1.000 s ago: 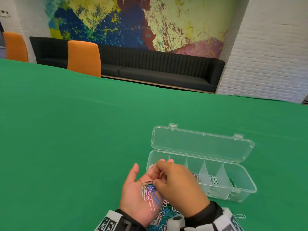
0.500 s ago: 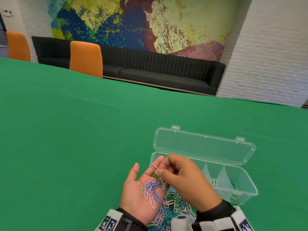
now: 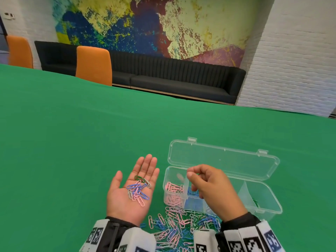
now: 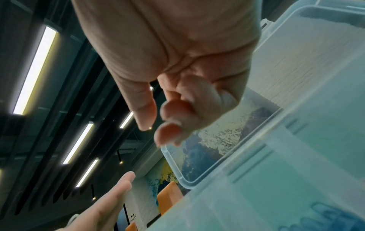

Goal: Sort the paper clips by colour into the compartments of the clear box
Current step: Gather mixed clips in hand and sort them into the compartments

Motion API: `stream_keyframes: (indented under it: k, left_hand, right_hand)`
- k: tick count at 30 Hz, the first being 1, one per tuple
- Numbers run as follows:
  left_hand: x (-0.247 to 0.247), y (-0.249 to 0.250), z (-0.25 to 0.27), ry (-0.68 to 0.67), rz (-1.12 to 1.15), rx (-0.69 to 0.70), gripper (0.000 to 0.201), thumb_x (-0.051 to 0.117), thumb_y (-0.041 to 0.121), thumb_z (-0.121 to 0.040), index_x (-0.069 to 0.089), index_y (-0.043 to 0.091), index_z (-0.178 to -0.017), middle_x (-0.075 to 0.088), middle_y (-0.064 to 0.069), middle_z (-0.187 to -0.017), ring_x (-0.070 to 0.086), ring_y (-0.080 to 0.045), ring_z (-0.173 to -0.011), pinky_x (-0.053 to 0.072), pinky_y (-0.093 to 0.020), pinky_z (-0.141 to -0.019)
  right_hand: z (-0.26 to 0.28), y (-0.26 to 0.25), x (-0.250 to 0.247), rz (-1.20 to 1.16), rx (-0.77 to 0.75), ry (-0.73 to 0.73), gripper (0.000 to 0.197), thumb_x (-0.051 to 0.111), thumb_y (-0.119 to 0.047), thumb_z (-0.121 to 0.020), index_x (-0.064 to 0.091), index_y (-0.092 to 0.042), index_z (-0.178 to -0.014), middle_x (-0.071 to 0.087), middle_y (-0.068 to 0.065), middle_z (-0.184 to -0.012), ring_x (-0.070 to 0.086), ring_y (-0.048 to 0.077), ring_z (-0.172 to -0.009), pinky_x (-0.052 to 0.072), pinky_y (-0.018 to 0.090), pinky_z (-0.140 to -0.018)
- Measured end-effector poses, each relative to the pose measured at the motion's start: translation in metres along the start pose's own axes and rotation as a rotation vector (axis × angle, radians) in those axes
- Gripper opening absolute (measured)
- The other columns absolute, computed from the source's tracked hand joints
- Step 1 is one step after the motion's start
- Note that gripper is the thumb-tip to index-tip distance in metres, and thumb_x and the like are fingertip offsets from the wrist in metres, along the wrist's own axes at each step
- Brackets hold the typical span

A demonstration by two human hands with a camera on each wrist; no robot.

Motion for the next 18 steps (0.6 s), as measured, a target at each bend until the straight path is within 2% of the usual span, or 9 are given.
stream_keyframes:
  k: [2,3,5,7,9,12,14,16,18]
  left_hand:
    - [0.004,-0.007,0.005,0.021,-0.07,-0.016,0.077,0.092,0.011,-0.029,0.068,-0.013,-0.098,0.06,-0.029,-0.12,0.062,-0.045,-0.103,0.053,-0.058,-0.074]
    - [0.005,-0.01,0.006,0.034,-0.092,-0.045,0.07,0.092,0.018,-0.038,0.069,-0.012,-0.097,0.06,-0.029,-0.12,0.062,-0.044,-0.102,0.053,-0.057,-0.075]
    - [0.008,-0.017,0.008,0.088,-0.107,-0.072,0.051,0.072,0.029,-0.062,0.07,-0.011,-0.094,0.061,-0.027,-0.119,0.063,-0.042,-0.101,0.052,-0.056,-0.077]
    - [0.007,-0.021,0.009,0.119,-0.109,-0.091,0.05,0.057,0.035,-0.078,0.07,-0.011,-0.095,0.061,-0.028,-0.118,0.062,-0.041,-0.103,0.049,-0.056,-0.08]
    - [0.008,-0.027,0.012,0.1,-0.108,-0.128,0.052,0.064,0.031,-0.068,0.069,-0.011,-0.099,0.059,-0.028,-0.121,0.061,-0.042,-0.106,0.046,-0.058,-0.083]
    - [0.009,-0.04,0.019,0.056,-0.086,-0.187,0.074,0.089,0.021,-0.044,0.065,-0.011,-0.107,0.056,-0.029,-0.124,0.058,-0.045,-0.109,0.043,-0.062,-0.086]
    - [0.012,-0.051,0.027,0.073,-0.072,-0.235,0.072,0.085,0.025,-0.052,0.063,-0.011,-0.11,0.057,-0.029,-0.123,0.058,-0.045,-0.108,0.044,-0.062,-0.083]
    - [0.012,-0.061,0.034,0.113,-0.079,-0.293,0.065,0.068,0.034,-0.069,0.06,-0.01,-0.115,0.058,-0.029,-0.122,0.059,-0.044,-0.107,0.047,-0.06,-0.079]
    - [0.013,-0.068,0.038,0.108,-0.046,-0.349,0.071,0.079,0.027,-0.061,0.058,-0.01,-0.118,0.057,-0.031,-0.123,0.058,-0.046,-0.107,0.05,-0.063,-0.075]
  right_hand:
    - [0.002,-0.002,-0.002,0.028,0.005,-0.056,0.008,0.058,-0.021,-0.091,0.063,-0.024,-0.096,0.06,-0.004,-0.055,0.045,-0.002,-0.04,0.039,0.015,-0.052]
    - [0.002,-0.004,-0.006,0.039,-0.004,-0.058,0.009,0.058,-0.021,-0.091,0.064,-0.025,-0.097,0.061,-0.004,-0.055,0.045,-0.002,-0.041,0.04,0.016,-0.052]
    - [0.005,-0.012,-0.016,0.055,-0.04,-0.042,0.008,0.059,-0.02,-0.09,0.065,-0.025,-0.092,0.061,-0.003,-0.056,0.045,0.0,-0.043,0.041,0.017,-0.052]
    - [0.01,-0.023,-0.024,0.041,-0.085,-0.049,0.007,0.062,-0.016,-0.087,0.065,-0.023,-0.086,0.059,-0.003,-0.056,0.047,0.002,-0.047,0.041,0.018,-0.053]
    - [0.018,-0.033,-0.025,0.041,-0.12,-0.096,0.008,0.065,-0.014,-0.084,0.064,-0.021,-0.08,0.058,-0.003,-0.058,0.049,0.006,-0.053,0.042,0.022,-0.055]
    - [0.034,-0.04,-0.013,0.167,-0.159,-0.224,0.007,0.068,-0.018,-0.08,0.062,-0.022,-0.077,0.059,-0.006,-0.063,0.048,0.002,-0.055,0.043,0.024,-0.059]
    - [0.044,-0.039,-0.004,0.311,-0.198,-0.287,0.007,0.066,-0.025,-0.079,0.059,-0.027,-0.08,0.058,-0.009,-0.066,0.047,0.001,-0.055,0.04,0.019,-0.06]
    - [0.048,-0.038,0.002,0.422,-0.246,-0.308,0.011,0.061,-0.024,-0.079,0.055,-0.033,-0.084,0.059,-0.007,-0.071,0.047,0.003,-0.058,0.039,0.018,-0.061]
    - [0.048,-0.038,0.005,0.483,-0.312,-0.312,0.019,0.058,-0.018,-0.079,0.057,-0.033,-0.089,0.058,-0.005,-0.075,0.045,0.003,-0.06,0.037,0.018,-0.061]
Point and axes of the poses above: each hand's wrist, its own z-axis away from the middle knuckle, its own x-axis out of the palm, y = z × x, the point moved 2 cm from there along -z, towards the middle knuckle
